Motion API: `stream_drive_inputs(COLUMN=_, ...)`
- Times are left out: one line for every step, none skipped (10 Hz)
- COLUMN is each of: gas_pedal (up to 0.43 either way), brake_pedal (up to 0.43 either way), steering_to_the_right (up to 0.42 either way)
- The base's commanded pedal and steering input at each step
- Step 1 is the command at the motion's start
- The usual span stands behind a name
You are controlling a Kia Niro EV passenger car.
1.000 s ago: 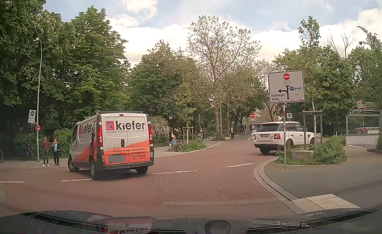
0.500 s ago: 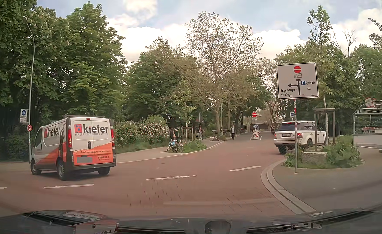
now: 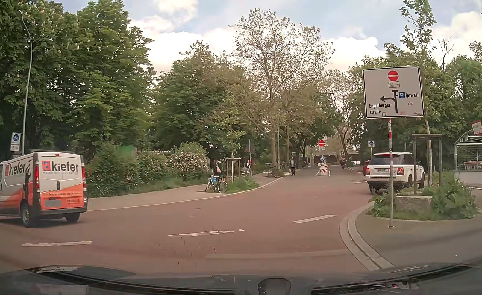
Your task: Follow the waypoints while adhering to traffic rules and regulations
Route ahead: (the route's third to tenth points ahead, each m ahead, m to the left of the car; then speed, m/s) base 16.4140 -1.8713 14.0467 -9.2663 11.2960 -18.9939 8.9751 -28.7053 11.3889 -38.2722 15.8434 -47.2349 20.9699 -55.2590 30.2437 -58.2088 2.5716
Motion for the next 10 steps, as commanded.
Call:
stream_drive_inputs(gas_pedal=0.039, brake_pedal=0.000, steering_to_the_right=0.043)
stream_drive_inputs(gas_pedal=0.028, brake_pedal=0.000, steering_to_the_right=0.043)
stream_drive_inputs(gas_pedal=0.008, brake_pedal=0.000, steering_to_the_right=0.044)
stream_drive_inputs(gas_pedal=0.000, brake_pedal=0.000, steering_to_the_right=0.045)
stream_drive_inputs(gas_pedal=0.000, brake_pedal=0.000, steering_to_the_right=0.045)
stream_drive_inputs(gas_pedal=0.000, brake_pedal=0.000, steering_to_the_right=0.045)
stream_drive_inputs(gas_pedal=0.000, brake_pedal=0.000, steering_to_the_right=0.046)
stream_drive_inputs(gas_pedal=0.000, brake_pedal=0.000, steering_to_the_right=0.050)
stream_drive_inputs(gas_pedal=0.000, brake_pedal=0.000, steering_to_the_right=0.050)
stream_drive_inputs(gas_pedal=0.000, brake_pedal=0.000, steering_to_the_right=0.050)
